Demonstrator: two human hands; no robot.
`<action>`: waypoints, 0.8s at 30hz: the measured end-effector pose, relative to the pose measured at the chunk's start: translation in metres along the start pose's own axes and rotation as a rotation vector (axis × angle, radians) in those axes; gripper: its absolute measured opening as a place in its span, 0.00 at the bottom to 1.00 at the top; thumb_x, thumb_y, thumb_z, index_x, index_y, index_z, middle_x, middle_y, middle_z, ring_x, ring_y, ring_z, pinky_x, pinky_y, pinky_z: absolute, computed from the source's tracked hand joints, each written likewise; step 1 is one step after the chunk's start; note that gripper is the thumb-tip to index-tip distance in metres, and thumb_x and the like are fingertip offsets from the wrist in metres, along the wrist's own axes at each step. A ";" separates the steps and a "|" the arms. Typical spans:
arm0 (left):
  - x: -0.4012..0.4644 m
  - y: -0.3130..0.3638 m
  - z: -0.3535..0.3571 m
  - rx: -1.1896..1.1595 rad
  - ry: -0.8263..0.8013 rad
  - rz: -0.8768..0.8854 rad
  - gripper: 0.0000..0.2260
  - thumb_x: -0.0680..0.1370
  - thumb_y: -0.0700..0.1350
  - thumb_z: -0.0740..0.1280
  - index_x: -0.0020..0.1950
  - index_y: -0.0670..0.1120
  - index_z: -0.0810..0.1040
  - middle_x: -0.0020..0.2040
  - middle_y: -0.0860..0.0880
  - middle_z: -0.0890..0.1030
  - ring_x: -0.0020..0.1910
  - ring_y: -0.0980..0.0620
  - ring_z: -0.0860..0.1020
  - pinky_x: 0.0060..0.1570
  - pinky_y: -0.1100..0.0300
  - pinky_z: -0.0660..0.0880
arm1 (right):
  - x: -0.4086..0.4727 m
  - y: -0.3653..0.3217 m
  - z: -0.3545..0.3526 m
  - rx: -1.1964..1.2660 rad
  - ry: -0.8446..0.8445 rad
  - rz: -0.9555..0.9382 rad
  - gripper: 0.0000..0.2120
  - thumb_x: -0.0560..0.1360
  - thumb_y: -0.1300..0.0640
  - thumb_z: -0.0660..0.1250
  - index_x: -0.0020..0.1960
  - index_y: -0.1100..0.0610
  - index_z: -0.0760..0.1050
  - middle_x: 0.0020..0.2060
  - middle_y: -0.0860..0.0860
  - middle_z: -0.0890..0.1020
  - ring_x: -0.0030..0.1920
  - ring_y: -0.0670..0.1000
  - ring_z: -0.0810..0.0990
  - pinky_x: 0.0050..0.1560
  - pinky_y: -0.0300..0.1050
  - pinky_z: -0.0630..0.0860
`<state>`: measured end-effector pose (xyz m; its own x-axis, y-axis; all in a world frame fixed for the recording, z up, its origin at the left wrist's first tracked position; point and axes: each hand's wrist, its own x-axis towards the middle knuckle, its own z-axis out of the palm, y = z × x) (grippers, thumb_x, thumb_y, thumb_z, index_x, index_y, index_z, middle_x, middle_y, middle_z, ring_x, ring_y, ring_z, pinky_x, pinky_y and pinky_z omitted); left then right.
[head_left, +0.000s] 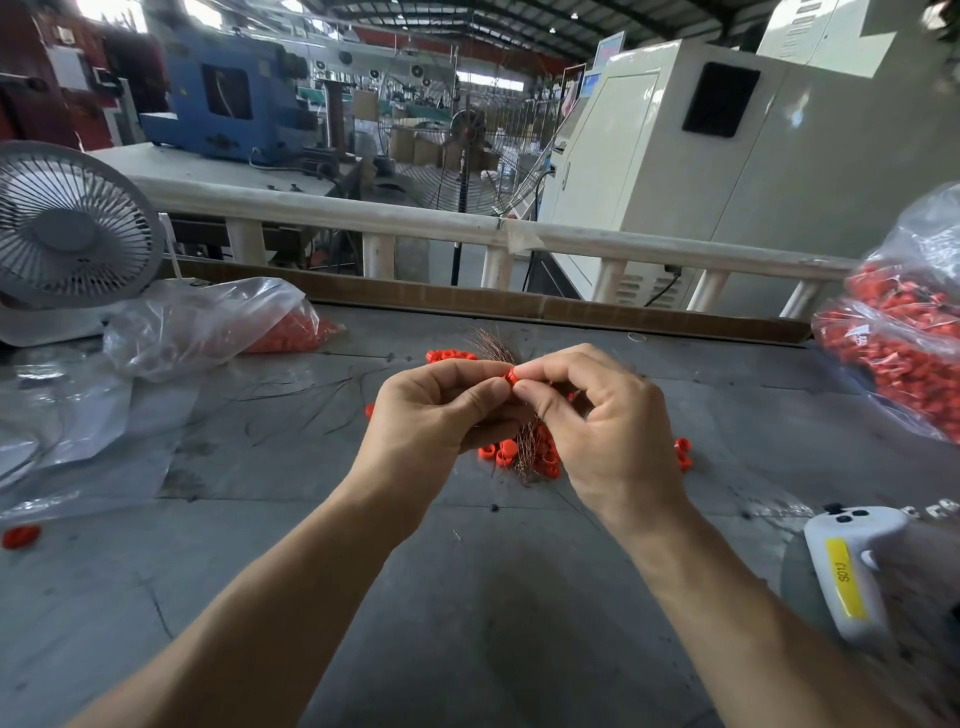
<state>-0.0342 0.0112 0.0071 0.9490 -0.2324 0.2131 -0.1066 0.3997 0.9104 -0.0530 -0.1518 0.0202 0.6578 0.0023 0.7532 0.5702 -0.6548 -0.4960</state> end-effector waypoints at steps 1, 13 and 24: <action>0.000 0.000 0.000 0.000 0.003 0.003 0.08 0.72 0.44 0.73 0.50 0.46 0.88 0.48 0.39 0.87 0.49 0.42 0.87 0.48 0.57 0.83 | 0.000 -0.001 0.000 -0.004 0.003 0.001 0.04 0.75 0.63 0.77 0.47 0.55 0.86 0.43 0.44 0.85 0.47 0.41 0.82 0.50 0.29 0.73; -0.001 -0.003 0.001 0.104 0.075 0.060 0.05 0.78 0.37 0.71 0.52 0.44 0.86 0.45 0.42 0.88 0.46 0.44 0.87 0.48 0.57 0.84 | -0.001 -0.010 0.005 -0.004 -0.034 0.144 0.04 0.76 0.61 0.76 0.49 0.55 0.87 0.45 0.44 0.85 0.47 0.43 0.83 0.50 0.39 0.80; 0.000 -0.004 0.005 0.034 0.175 -0.001 0.05 0.79 0.37 0.71 0.50 0.42 0.87 0.45 0.40 0.87 0.44 0.43 0.87 0.48 0.54 0.84 | -0.007 -0.015 0.013 -0.164 -0.086 0.086 0.09 0.76 0.58 0.75 0.55 0.50 0.84 0.47 0.43 0.80 0.44 0.43 0.77 0.45 0.41 0.77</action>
<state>-0.0349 0.0054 0.0049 0.9860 -0.0733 0.1501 -0.1130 0.3690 0.9225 -0.0605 -0.1320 0.0167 0.7442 0.0010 0.6680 0.4270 -0.7697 -0.4745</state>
